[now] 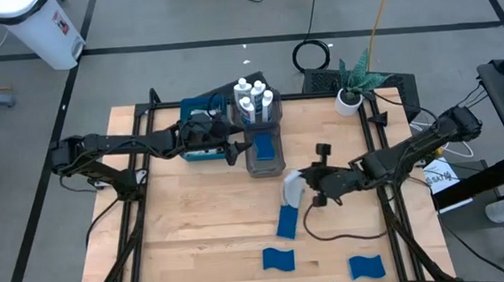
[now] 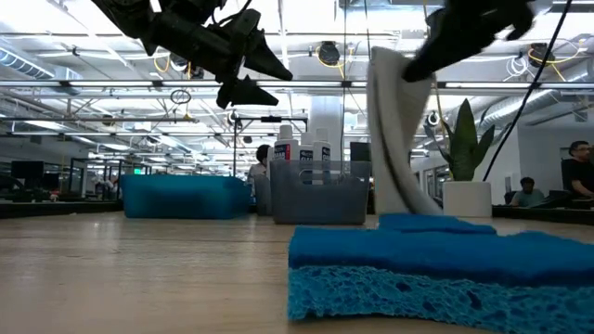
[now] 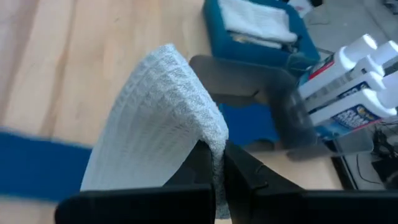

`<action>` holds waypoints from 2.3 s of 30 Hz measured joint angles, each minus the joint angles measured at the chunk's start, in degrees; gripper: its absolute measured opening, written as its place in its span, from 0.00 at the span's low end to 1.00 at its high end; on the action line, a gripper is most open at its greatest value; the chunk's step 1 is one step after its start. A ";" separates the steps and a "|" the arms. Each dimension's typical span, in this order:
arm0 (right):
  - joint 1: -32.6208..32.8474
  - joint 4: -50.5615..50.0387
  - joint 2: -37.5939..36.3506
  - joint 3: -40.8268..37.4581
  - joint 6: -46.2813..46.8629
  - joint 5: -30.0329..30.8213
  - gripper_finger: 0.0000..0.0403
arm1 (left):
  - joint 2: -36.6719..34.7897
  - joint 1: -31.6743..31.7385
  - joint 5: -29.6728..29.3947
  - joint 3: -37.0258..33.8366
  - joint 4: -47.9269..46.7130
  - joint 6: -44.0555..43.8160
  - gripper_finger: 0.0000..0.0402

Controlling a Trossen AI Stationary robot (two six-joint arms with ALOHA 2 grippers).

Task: Pick & Place Kitchen Items
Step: Put the gray microfiber towel into the blue bin

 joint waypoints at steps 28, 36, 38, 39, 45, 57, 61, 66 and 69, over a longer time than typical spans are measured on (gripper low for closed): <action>-6.86 7.85 8.84 0.02 1.91 -0.14 0.00 | 13.61 -12.25 1.10 23.18 -17.32 7.65 0.85; -6.86 7.57 8.84 0.00 1.91 -0.17 0.00 | 21.42 -12.12 1.01 25.33 -17.16 7.68 0.85; -6.86 7.52 8.84 0.00 1.73 -0.17 0.00 | 22.26 -12.12 1.00 25.35 -16.77 7.74 0.85; -6.86 7.57 8.84 0.00 1.71 -0.17 0.00 | 22.63 -12.12 1.02 25.35 -16.93 7.74 0.85; -6.86 7.65 8.84 -0.02 1.71 -0.19 0.00 | 24.73 -12.12 -0.36 25.35 -15.85 8.88 0.85; -6.86 7.61 8.84 -0.04 1.69 -0.34 0.00 | 24.57 -12.12 -0.51 25.35 -15.10 8.20 0.57; -6.86 7.61 8.84 -0.05 1.69 -0.36 0.00 | 24.98 -12.06 -0.48 25.35 -15.27 6.09 0.38; -6.84 7.65 8.84 -0.07 1.77 -0.42 0.00 | 24.46 -12.06 0.18 25.35 -16.07 9.09 0.15; -6.37 7.57 8.11 -0.07 2.62 -1.85 0.02 | 22.73 -12.06 1.89 25.35 -18.10 11.88 0.04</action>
